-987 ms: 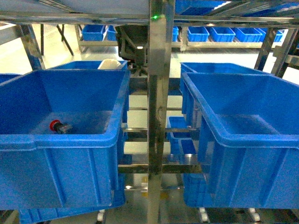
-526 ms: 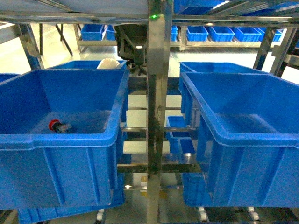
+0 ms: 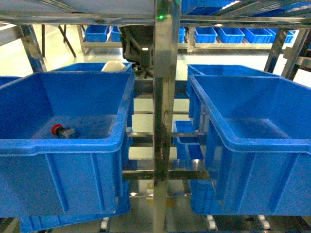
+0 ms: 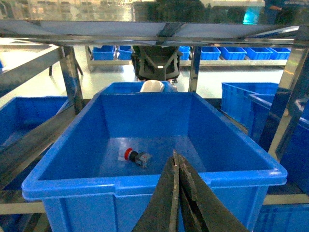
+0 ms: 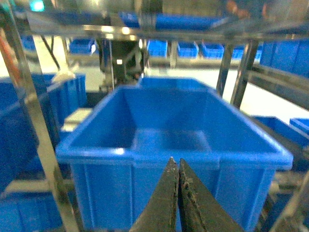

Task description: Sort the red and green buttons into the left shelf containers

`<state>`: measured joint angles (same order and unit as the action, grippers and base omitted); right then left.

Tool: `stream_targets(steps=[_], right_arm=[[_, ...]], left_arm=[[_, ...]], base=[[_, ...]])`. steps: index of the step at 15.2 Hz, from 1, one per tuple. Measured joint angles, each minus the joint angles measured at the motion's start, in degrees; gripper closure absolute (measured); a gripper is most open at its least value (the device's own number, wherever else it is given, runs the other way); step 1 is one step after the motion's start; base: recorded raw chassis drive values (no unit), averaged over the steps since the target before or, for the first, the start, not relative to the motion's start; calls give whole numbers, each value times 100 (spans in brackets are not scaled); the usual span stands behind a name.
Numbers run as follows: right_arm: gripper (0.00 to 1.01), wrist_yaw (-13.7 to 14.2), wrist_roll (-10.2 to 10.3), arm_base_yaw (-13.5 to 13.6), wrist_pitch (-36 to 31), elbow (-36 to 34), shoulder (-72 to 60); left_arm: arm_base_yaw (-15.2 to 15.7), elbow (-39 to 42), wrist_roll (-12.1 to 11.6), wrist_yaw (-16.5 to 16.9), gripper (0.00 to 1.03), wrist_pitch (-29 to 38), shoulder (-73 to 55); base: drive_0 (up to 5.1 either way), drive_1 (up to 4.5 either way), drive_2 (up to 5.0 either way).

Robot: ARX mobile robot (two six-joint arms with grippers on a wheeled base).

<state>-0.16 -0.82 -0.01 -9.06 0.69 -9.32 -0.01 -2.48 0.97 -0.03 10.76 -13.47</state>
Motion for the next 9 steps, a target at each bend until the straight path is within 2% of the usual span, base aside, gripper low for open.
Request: stream_targets(steps=[1, 4, 7, 9], right_arm=[[99, -2, 0, 0, 946, 7, 682], [99, 11, 0, 0, 946, 7, 896], [99, 11, 0, 0, 911, 7, 901], [99, 15, 0, 0, 942, 7, 901]], left_arm=[[0, 20, 0, 0, 101, -50, 114], [0, 168, -2, 13, 101, -195, 437], [2, 168, -4, 11, 101, -968, 962], [0, 168, -4, 2, 101, -1178, 1176]], base=[[0, 0, 0], [0, 0, 0], [0, 0, 0], [0, 0, 0]])
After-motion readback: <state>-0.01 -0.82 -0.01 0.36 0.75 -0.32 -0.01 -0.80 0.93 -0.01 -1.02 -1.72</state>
